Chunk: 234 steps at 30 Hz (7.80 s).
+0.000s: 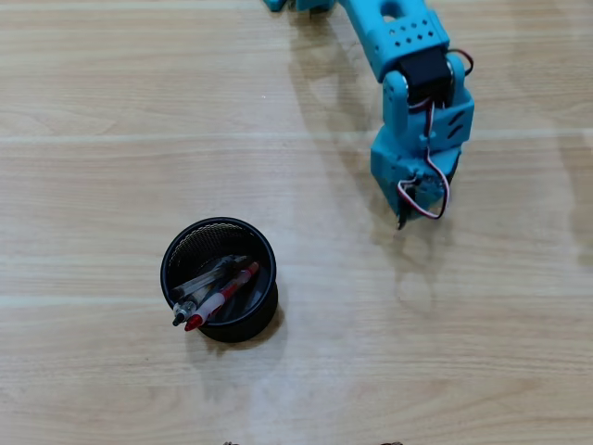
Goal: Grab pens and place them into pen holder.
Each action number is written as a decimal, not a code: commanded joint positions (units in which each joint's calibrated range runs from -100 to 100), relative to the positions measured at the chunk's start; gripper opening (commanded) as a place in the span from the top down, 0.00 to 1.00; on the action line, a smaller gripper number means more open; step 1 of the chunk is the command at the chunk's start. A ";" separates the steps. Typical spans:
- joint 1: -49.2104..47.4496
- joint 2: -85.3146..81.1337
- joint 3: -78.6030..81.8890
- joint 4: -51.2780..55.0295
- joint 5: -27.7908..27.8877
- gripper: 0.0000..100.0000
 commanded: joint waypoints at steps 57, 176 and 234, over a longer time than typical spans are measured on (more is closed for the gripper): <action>8.75 24.52 -25.26 -0.62 -19.45 0.79; 27.29 -4.39 -22.46 -9.90 -64.14 0.98; 11.89 -59.76 68.62 -0.36 -8.16 0.98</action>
